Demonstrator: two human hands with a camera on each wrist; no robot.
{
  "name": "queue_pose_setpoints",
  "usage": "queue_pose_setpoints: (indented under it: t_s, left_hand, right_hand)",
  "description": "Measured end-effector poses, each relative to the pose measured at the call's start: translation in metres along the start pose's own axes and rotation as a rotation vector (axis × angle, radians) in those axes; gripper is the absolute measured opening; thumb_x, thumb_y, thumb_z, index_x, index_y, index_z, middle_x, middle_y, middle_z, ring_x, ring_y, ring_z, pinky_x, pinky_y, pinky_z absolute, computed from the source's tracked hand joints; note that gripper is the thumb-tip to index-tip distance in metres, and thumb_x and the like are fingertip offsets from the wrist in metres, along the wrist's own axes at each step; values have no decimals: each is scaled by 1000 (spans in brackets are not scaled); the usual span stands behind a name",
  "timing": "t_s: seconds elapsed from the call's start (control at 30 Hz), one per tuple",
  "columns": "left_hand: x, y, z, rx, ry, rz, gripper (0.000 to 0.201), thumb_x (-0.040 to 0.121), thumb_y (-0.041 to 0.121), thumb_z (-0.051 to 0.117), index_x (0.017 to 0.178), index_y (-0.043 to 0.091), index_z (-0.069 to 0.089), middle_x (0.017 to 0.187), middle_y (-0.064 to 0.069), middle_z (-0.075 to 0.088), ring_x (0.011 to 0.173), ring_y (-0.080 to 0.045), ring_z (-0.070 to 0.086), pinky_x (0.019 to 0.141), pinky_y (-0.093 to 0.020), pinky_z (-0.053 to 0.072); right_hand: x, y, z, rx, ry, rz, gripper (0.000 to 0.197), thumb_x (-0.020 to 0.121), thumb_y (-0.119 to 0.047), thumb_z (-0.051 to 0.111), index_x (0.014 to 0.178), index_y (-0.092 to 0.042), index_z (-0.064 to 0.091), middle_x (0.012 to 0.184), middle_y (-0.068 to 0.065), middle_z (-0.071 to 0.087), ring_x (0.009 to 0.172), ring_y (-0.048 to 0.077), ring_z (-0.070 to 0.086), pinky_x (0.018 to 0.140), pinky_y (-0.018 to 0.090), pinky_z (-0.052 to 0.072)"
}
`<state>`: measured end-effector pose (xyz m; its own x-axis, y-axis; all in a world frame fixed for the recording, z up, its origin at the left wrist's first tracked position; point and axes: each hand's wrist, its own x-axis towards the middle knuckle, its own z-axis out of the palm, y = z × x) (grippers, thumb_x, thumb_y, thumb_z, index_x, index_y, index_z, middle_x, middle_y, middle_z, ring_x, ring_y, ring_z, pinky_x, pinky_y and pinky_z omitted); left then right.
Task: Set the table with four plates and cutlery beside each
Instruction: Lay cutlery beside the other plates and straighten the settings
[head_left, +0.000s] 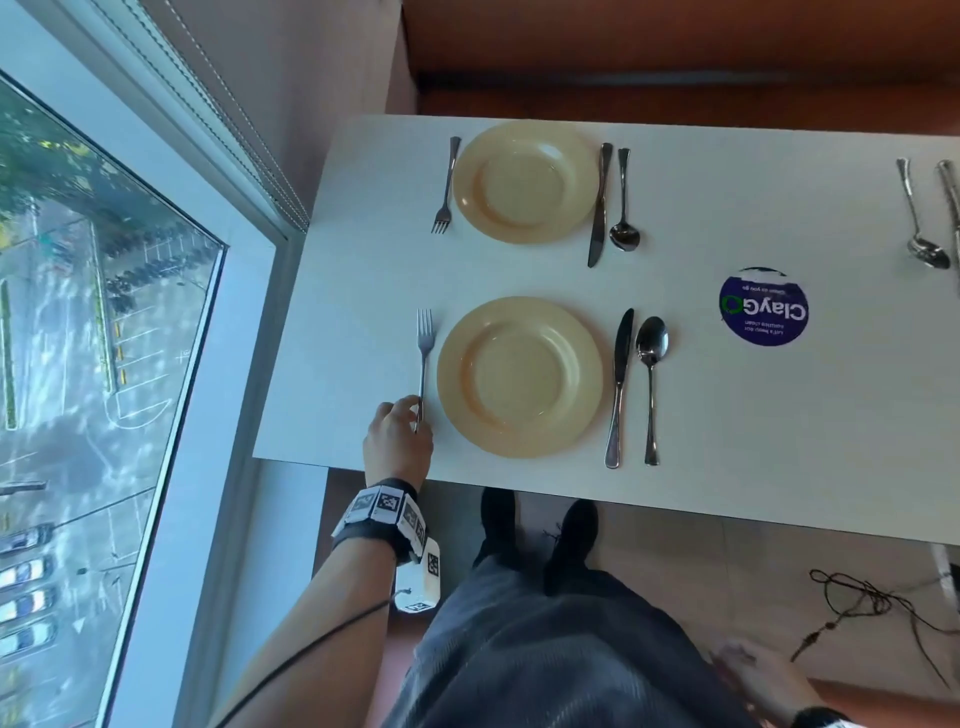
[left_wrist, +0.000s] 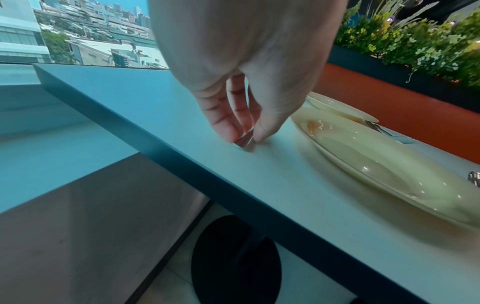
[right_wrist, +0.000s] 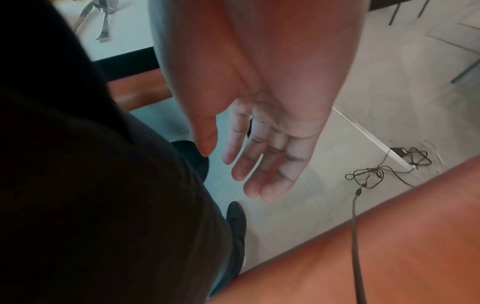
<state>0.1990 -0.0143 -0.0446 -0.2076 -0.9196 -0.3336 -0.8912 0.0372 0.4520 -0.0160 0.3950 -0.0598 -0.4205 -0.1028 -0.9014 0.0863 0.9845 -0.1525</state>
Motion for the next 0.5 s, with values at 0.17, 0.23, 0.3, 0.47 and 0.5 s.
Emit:
queue_pose_setpoints:
  t_s: [0.17,0.23,0.3,0.47,0.5]
  left_hand:
    - [10,1,-2,-15,-5,30,34,89,15,60,123,19,65,114,-4,63,98,-25,65,88,-37,49]
    - [12,2,-2,-13,0,35,34,89,15,60,122,19,65,114,-4,64,97,-25,65,87,-37,49]
    - [14,2,-3,-10,-4,40,33,89,15,60,122,19,66,114,-4,64,97,-26,65,87,-37,49]
    - [15,3,-3,-8,-7,48,33,89,15,60,121,19,66,113,-4,64,97,-25,65,88,-37,50]
    - [15,3,-3,-10,-6,50,33,89,15,60,121,19,66,113,-4,64,97,-25,65,87,-37,50]
  right_hand:
    - [-8,-12,14,31,31,-65,9,91,-14,65,88,-8,71,87,11,71,71,19,58,54,23,41]
    - [-8,-20,14,12,7,-99,6,91,-15,66,92,-10,69,91,9,71,82,21,63,61,24,41]
    - [-9,-30,11,-15,5,-139,6,92,-13,65,94,-9,69,89,8,70,82,17,62,64,21,39]
    - [-10,-55,0,-58,64,-257,4,92,-19,64,96,-19,66,92,0,68,80,11,63,68,20,45]
    - [-9,-59,-2,-70,68,-271,4,92,-21,64,96,-21,66,93,-1,68,81,12,64,71,23,47]
